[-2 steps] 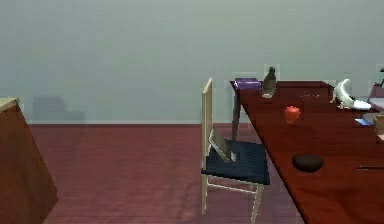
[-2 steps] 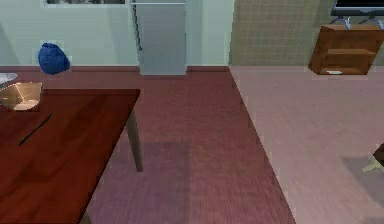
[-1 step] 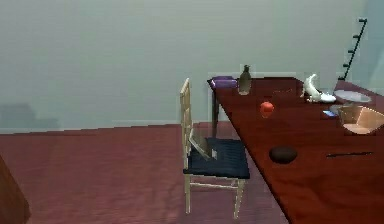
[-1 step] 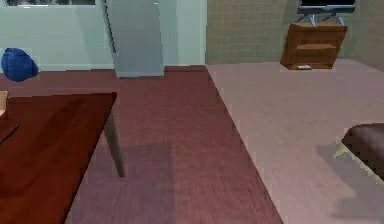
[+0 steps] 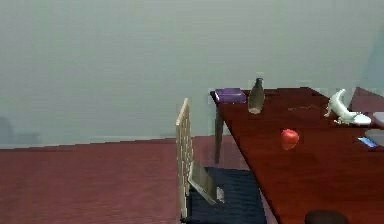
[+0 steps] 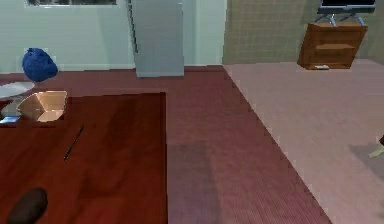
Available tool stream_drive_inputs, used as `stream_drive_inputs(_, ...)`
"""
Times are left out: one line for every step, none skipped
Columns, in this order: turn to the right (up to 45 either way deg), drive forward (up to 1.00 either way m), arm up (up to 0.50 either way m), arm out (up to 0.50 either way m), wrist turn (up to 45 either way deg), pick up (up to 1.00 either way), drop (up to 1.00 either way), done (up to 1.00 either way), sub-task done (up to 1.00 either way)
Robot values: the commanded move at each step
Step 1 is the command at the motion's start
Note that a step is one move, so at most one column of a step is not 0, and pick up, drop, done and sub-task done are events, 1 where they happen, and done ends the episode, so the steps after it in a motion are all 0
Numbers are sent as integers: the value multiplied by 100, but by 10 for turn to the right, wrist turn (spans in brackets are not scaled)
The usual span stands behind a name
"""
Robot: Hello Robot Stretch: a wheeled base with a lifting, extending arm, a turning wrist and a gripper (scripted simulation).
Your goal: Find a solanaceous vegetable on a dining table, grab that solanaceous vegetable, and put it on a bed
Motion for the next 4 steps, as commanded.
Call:
stream_drive_inputs(-390,0,0,0,0,0,0,0,0)
stream_drive_inputs(0,0,50,0,0,0,0,0,0)
stream_drive_inputs(0,0,38,0,0,0,0,0,0)
stream_drive_inputs(0,0,0,28,0,0,0,0,0)
